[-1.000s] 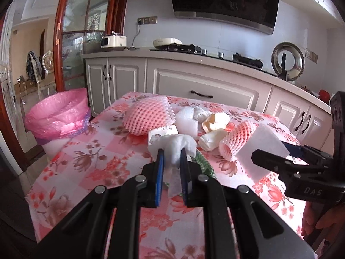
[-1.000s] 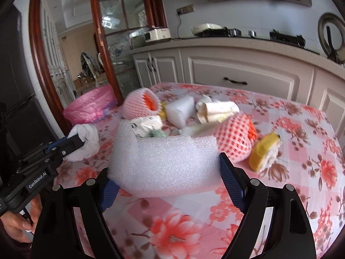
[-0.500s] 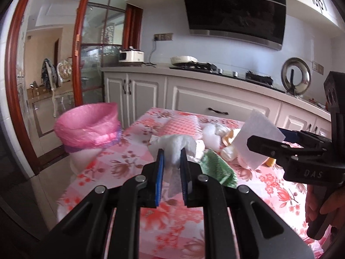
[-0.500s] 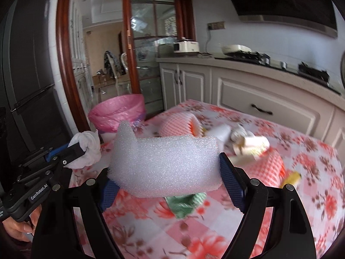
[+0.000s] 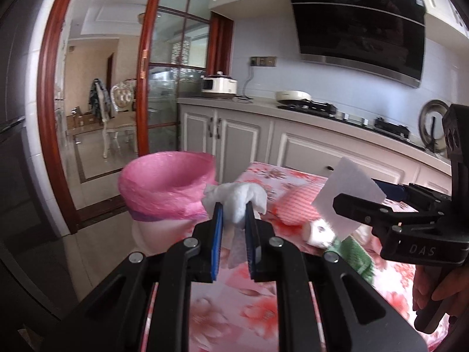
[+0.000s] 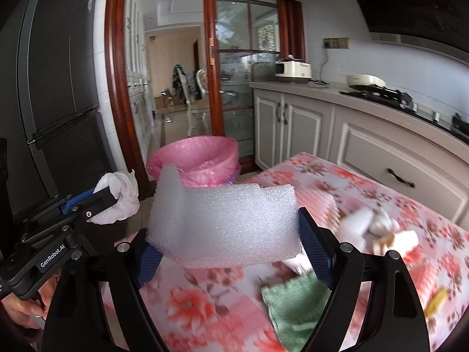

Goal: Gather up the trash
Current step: 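Carry the tissue and foam sheet with both tools over the pink bin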

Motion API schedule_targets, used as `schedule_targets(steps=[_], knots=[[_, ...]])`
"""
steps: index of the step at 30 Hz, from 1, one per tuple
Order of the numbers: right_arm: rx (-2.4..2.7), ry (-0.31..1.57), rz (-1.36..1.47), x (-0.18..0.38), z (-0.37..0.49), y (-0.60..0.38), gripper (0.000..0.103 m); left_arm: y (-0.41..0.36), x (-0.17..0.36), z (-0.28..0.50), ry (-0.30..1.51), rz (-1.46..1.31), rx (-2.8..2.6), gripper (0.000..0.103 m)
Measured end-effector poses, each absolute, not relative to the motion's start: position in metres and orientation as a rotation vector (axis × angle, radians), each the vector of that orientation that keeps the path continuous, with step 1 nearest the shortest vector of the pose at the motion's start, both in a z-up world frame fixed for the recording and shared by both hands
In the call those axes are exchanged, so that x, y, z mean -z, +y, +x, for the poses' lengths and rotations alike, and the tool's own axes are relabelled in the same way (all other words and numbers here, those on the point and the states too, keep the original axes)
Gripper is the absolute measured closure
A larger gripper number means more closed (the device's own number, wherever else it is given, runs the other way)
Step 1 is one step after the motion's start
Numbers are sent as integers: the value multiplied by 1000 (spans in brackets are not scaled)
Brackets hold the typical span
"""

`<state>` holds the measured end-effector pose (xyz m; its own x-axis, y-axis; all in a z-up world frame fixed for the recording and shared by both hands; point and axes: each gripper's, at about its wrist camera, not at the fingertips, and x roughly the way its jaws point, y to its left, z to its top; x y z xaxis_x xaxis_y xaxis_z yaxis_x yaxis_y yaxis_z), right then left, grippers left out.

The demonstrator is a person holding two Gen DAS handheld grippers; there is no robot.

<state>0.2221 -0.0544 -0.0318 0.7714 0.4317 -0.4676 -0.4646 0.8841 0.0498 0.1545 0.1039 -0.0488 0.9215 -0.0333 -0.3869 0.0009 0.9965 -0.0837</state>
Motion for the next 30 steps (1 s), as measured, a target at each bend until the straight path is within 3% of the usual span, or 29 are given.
schedule_targets(steps=[10,30], knots=[[-583,498,-52,20,294,-10,25,159,45,207,414,-118,-62,89],[-746,579,-77,42,488,105,24,274,71,401,514,-205,-132,84]])
